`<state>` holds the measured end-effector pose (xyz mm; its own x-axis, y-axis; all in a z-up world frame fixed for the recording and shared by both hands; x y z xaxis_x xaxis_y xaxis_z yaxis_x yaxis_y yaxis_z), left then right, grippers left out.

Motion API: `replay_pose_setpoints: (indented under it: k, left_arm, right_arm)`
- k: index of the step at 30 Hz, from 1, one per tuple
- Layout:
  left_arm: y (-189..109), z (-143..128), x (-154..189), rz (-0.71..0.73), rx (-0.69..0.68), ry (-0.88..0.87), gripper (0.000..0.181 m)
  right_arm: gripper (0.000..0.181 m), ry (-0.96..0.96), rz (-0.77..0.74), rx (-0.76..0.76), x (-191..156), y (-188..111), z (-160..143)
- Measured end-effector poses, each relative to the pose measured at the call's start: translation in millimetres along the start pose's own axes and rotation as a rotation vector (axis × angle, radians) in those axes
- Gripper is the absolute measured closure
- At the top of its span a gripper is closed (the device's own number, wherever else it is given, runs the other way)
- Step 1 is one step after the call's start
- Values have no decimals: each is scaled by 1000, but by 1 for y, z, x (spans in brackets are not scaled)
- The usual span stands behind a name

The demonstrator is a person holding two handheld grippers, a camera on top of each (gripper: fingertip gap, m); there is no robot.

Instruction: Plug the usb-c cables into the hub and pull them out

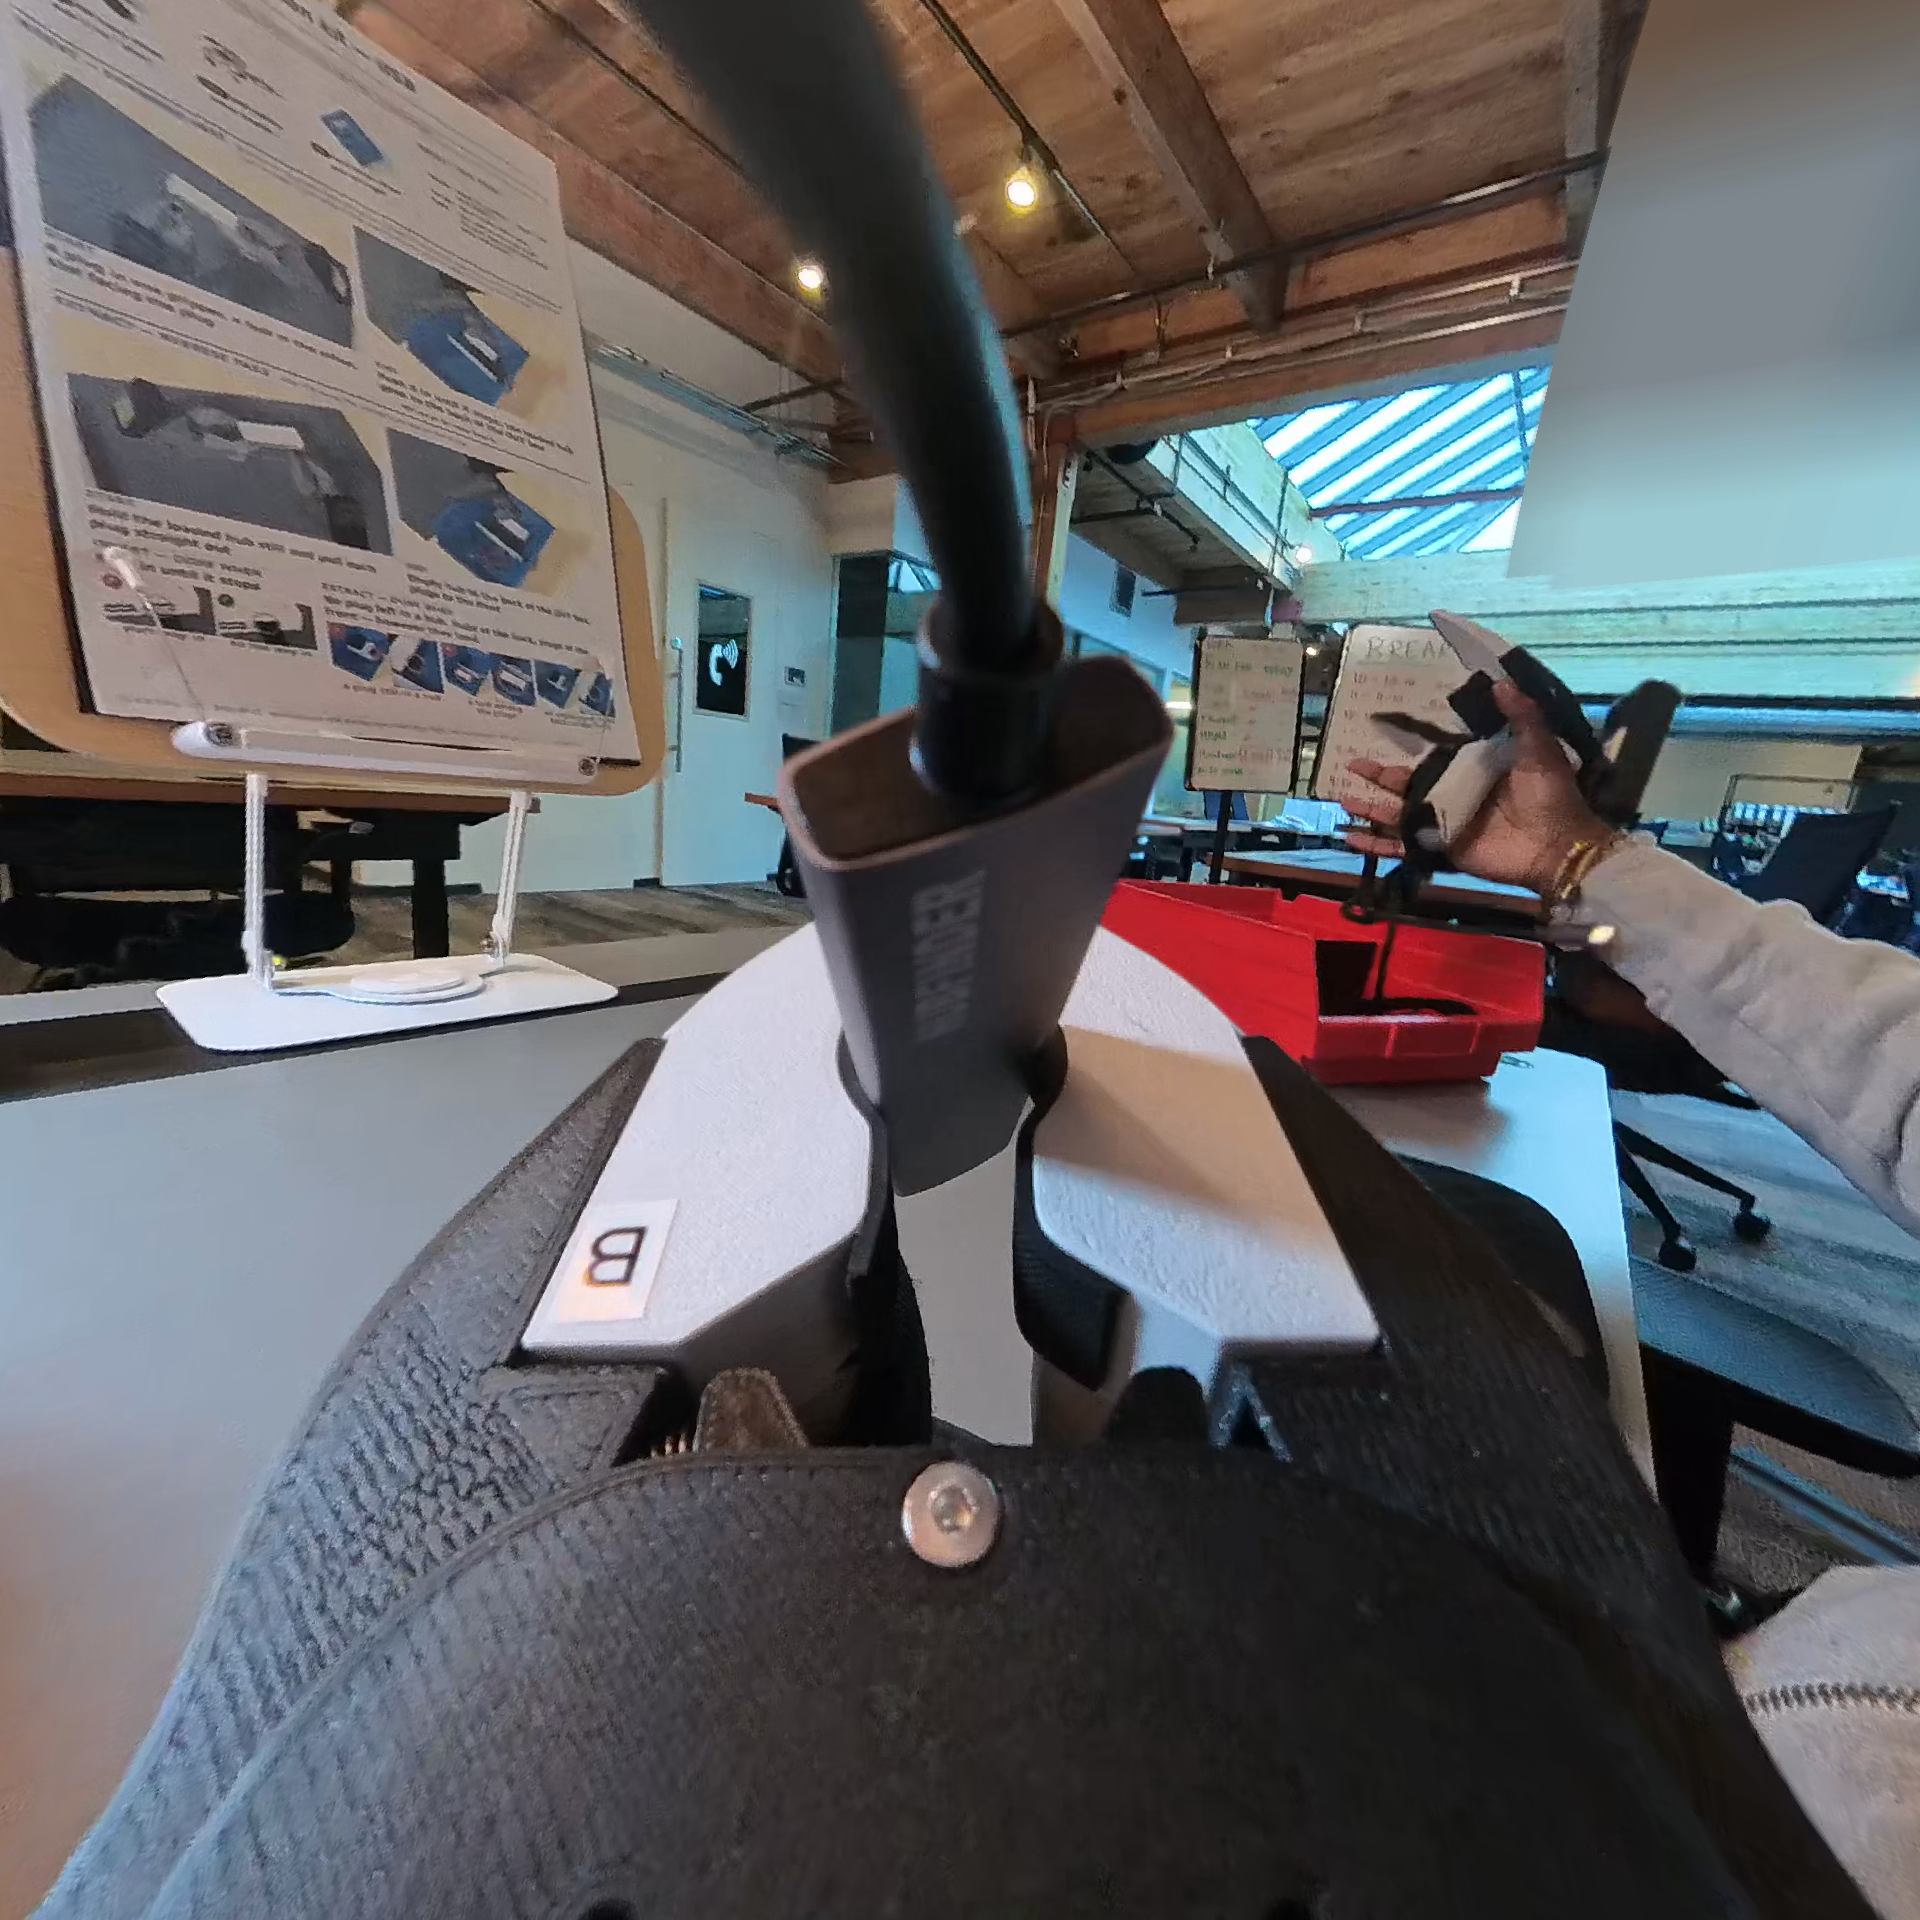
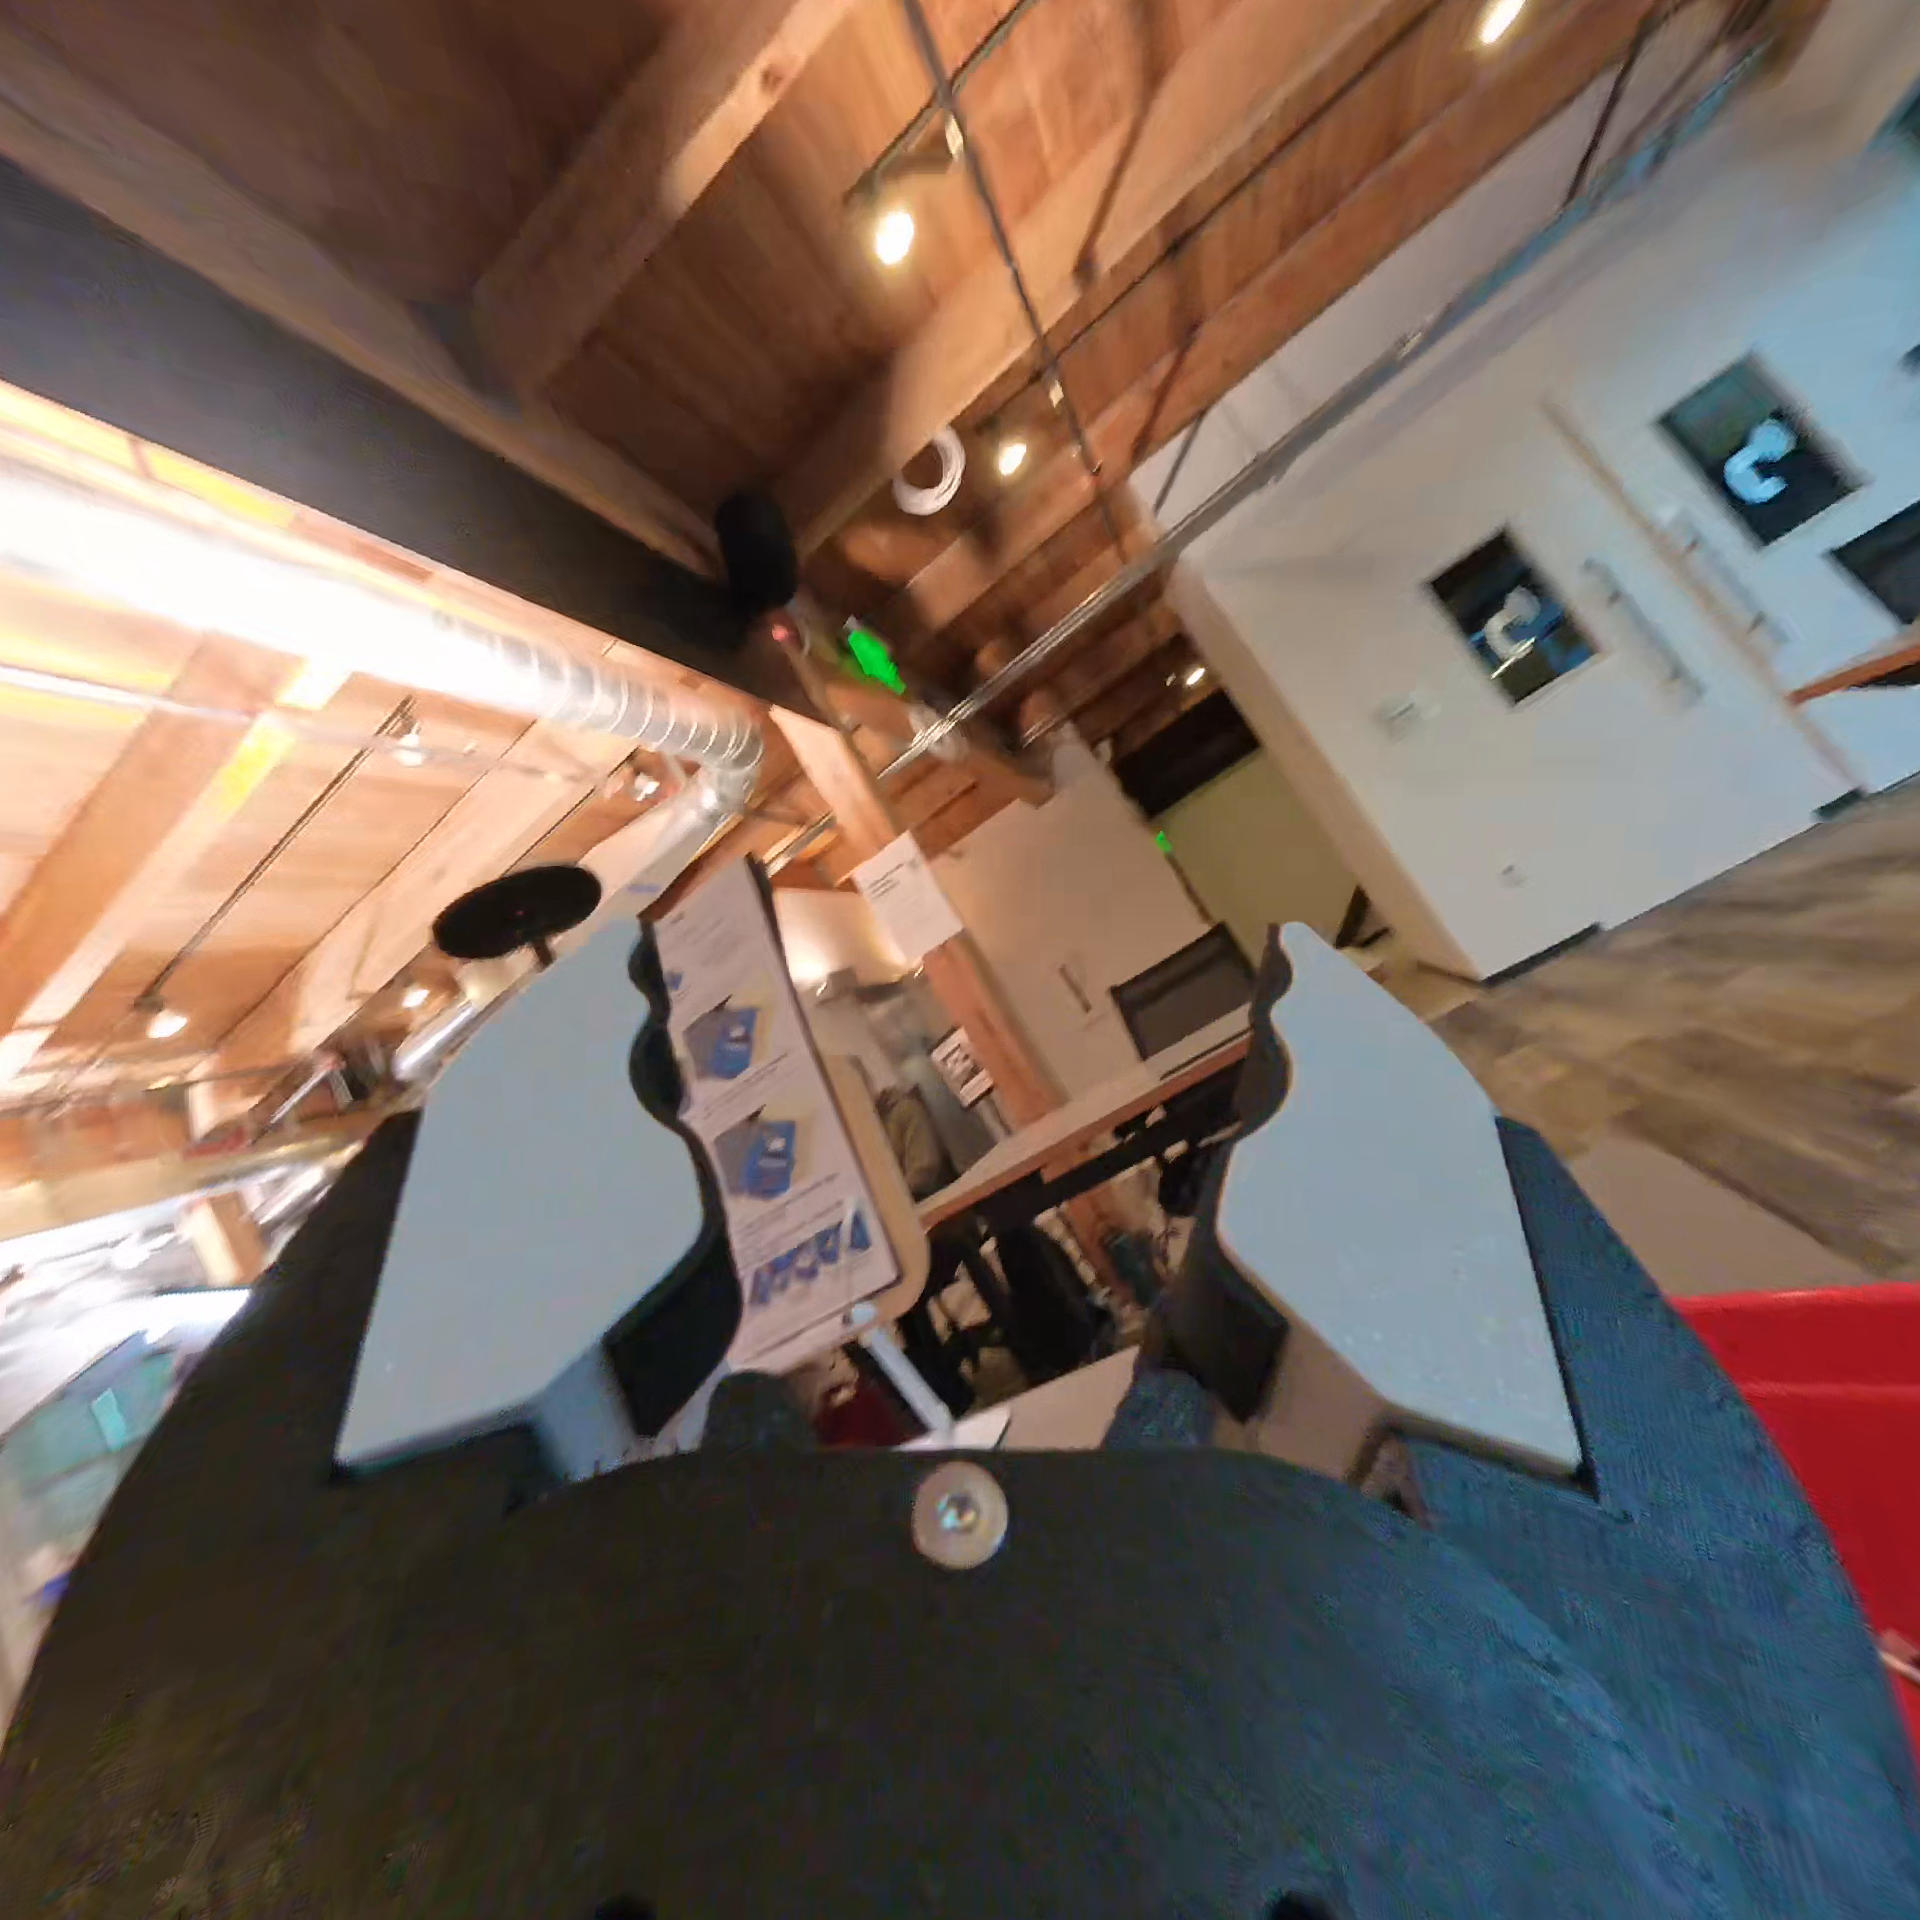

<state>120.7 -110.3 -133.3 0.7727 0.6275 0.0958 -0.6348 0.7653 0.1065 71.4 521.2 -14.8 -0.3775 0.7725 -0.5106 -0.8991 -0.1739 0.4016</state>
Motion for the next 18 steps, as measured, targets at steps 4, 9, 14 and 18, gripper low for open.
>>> replay_pose_setpoints:
  k: [4,9,14,18]
  left_arm:
    - [3,0,3,-12,-20,15,162]
    - [7,1,3,-40,-87,5,162]
    - [22,4,5,-78,-345,37,162]
    - [37,2,-2,-93,-755,103,161]
  right_arm:
    - [80,-204,-152,106,-2,-3,2]
    - [80,-252,-198,48,0,4,-8]
    - [83,-330,-123,-53,-1,15,-18]
    - [75,51,59,105,14,12,-22]
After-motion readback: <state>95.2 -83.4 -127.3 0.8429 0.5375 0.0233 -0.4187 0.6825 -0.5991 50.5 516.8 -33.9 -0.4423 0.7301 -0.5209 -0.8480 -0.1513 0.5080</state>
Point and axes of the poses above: each gripper's, where its closed fingertips meet, y out along the fingers, z out of its top, x = y × z across the jaws, the point moved 10 cm from there along -y, back along the fingers, and after that the axes turned 15 degrees about -x, right-handed, at the moved point
